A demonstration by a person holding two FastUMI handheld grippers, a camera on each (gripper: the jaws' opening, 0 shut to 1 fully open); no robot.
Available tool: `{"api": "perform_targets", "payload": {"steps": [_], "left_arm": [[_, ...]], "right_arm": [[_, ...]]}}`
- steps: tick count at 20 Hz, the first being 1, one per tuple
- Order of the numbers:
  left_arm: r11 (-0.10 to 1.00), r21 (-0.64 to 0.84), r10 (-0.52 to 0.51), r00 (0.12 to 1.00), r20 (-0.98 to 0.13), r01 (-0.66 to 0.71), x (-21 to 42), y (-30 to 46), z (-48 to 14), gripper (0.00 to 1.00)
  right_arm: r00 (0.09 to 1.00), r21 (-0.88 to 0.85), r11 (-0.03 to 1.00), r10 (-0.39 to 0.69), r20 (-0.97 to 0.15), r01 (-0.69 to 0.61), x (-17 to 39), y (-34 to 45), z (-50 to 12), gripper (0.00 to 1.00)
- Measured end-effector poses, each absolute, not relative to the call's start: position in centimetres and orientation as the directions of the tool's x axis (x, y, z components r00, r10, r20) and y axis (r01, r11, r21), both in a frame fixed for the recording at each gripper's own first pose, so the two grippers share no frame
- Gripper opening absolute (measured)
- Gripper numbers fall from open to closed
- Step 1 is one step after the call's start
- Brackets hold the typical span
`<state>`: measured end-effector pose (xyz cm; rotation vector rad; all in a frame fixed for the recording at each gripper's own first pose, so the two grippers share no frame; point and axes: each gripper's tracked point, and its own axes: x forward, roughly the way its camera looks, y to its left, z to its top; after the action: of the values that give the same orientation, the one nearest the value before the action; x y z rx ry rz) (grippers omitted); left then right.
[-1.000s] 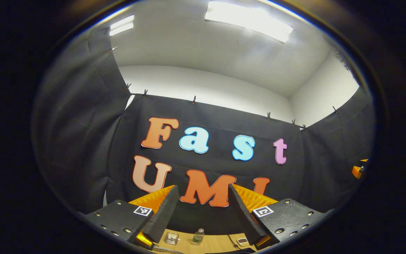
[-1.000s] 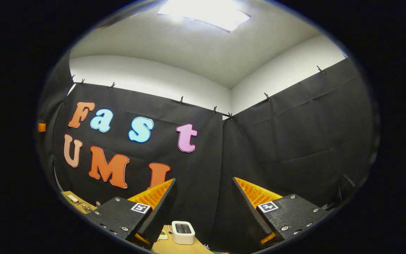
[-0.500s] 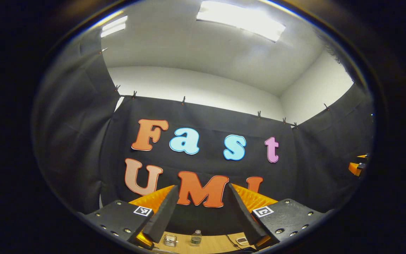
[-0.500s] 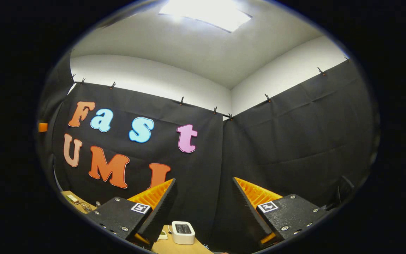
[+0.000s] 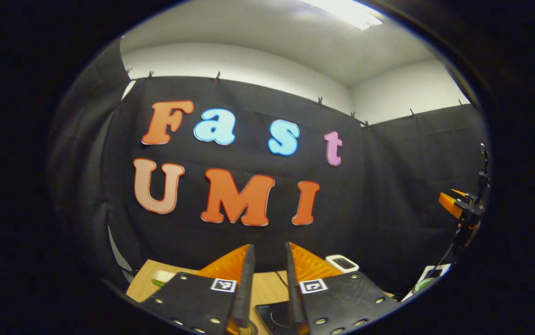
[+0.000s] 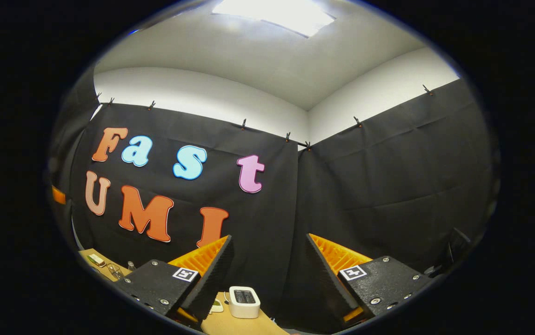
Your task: First push the handle of the pot to place it horizontally, then grasp the pot with both hands and set it on the induction cooktop.
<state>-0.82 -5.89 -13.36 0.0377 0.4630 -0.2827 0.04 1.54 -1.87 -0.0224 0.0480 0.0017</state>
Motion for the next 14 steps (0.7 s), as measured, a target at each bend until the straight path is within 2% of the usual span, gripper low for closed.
{"api": "perform_targets", "payload": {"steps": [1, 2, 4, 10, 14], "left_arm": [[0.956, -0.014, -0.258, 0.818, -0.513, 0.293, -1.3, -5.7, -15.7, 0.17], [0.951, -0.010, -0.259, 0.776, -0.575, 0.310, -1.9, -5.6, -17.7, 0.11], [0.938, 0.002, -0.252, 0.684, -0.685, 0.348, -4.0, -5.6, -21.9, 0.05], [0.863, 0.067, -0.145, 0.372, -0.917, 0.500, -12.2, -3.7, -32.2, 0.05], [0.840, 0.041, -0.050, 0.151, -0.987, 0.541, -18.7, -0.7, -37.5, 0.06]], "right_arm": [[0.999, -0.022, 1.000, 0.004, -0.051, -0.005, 0.1, 1.7, -2.1, 0.94], [0.999, -0.021, 1.000, 0.004, -0.054, -0.005, 0.1, 1.8, -2.3, 0.95], [0.998, -0.023, 1.000, 0.004, -0.060, -0.006, 0.2, 2.0, -2.7, 0.95], [0.995, -0.034, 0.999, -0.010, -0.097, 0.007, 0.3, 1.7, -5.0, 0.95], [0.990, -0.042, 0.999, -0.031, -0.140, 0.025, -0.3, 1.3, -7.1, 0.95]]}}
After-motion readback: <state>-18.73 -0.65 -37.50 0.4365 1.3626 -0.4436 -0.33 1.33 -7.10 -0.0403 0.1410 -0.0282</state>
